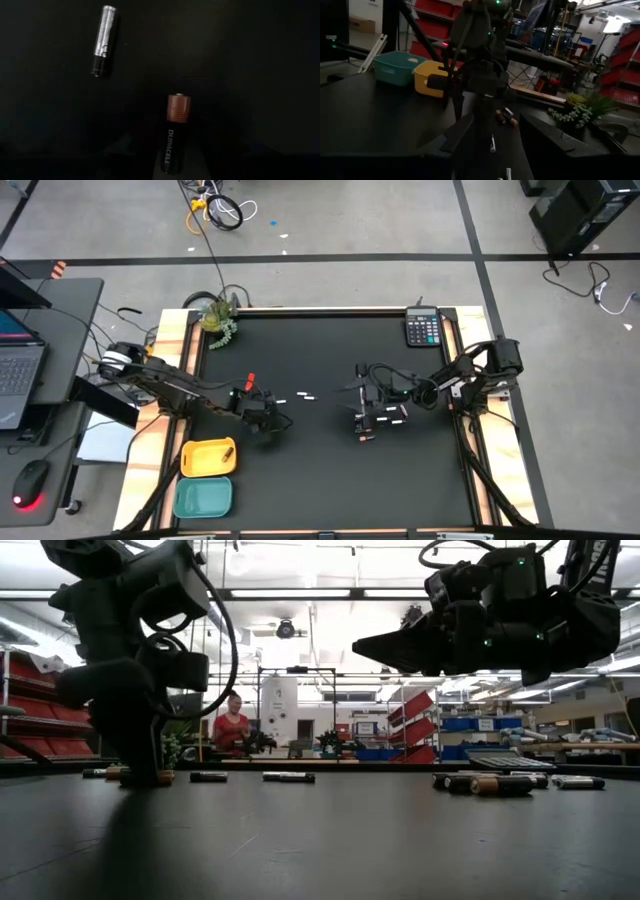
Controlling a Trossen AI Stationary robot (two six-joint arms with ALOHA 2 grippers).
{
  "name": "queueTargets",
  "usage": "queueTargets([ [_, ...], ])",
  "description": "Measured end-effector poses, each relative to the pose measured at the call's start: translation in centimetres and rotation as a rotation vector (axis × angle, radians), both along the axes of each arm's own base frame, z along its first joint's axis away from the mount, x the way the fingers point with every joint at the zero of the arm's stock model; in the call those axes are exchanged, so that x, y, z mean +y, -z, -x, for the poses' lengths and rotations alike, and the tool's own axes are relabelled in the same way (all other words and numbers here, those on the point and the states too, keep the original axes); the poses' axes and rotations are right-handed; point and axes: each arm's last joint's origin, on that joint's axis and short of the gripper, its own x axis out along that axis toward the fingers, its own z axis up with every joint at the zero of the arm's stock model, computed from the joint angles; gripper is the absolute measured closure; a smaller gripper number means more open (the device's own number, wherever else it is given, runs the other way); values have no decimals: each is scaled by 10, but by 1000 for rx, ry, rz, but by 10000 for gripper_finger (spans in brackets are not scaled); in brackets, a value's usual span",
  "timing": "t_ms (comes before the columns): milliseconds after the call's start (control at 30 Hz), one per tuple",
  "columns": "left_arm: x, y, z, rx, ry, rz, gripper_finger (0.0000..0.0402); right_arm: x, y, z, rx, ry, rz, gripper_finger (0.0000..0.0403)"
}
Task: Sort batteries
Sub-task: Put the black battery into the yellow bin
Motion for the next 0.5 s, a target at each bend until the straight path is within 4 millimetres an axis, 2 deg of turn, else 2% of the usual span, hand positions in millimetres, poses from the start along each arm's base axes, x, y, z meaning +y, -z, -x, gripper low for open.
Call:
queueTargets([
  [133,2,1,1,17,-28,-9,358,-1,1,0,4,4,16,234],
  [300,2,-1,0,13,-68,-11,363,-7,1,0,6,26,15,234],
  [500,2,-12,-4,54,-58,-82,363,-11,2,0,23,39,-8,234],
])
